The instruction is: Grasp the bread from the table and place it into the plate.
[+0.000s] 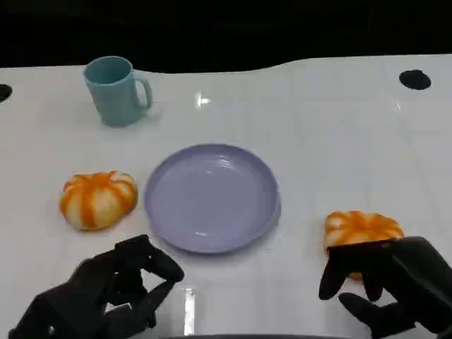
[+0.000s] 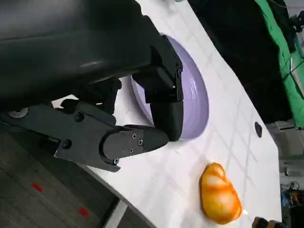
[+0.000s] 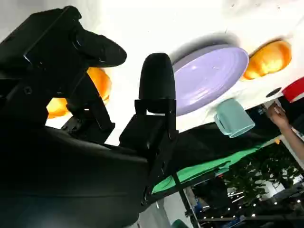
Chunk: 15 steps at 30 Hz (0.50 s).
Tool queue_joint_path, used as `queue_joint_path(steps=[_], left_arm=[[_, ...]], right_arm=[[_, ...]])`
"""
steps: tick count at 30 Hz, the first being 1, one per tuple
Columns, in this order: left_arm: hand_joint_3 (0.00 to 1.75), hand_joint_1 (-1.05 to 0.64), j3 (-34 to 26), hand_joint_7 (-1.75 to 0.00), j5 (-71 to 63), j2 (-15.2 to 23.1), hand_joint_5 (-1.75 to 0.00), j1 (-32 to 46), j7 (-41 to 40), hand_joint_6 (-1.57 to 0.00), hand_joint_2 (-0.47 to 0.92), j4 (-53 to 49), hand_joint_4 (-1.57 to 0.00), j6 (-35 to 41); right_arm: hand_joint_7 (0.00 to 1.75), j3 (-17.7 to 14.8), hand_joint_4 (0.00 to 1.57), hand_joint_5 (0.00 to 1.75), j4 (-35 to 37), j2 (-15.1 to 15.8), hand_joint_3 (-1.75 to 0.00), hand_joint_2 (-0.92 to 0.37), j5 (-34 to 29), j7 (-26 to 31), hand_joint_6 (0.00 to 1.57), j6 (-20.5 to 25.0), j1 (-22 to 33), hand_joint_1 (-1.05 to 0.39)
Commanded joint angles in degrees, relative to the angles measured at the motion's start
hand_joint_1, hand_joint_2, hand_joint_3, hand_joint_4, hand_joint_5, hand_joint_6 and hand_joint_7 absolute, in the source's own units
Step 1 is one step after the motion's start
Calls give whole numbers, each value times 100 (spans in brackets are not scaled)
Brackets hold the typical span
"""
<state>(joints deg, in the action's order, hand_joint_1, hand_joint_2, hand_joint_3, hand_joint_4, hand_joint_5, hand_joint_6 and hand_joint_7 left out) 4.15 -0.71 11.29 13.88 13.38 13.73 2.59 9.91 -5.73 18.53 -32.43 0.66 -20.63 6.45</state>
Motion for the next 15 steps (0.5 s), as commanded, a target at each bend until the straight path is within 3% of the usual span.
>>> queue_joint_path(steps=[1,15], left_arm=[[49,-32,-57,-128,49,56,-175,-1,44,-65,89,26,-73,16],[50,-30,-47,-128,46,51,-175,-16,43,-64,89,16,-73,22]], right_arm=[[105,-1,98,162,-34,24,-105,-26,15,30,95,-1,-37,5],[106,-6,99,163,-27,27,-106,-26,58,11,95,-5,-44,5]])
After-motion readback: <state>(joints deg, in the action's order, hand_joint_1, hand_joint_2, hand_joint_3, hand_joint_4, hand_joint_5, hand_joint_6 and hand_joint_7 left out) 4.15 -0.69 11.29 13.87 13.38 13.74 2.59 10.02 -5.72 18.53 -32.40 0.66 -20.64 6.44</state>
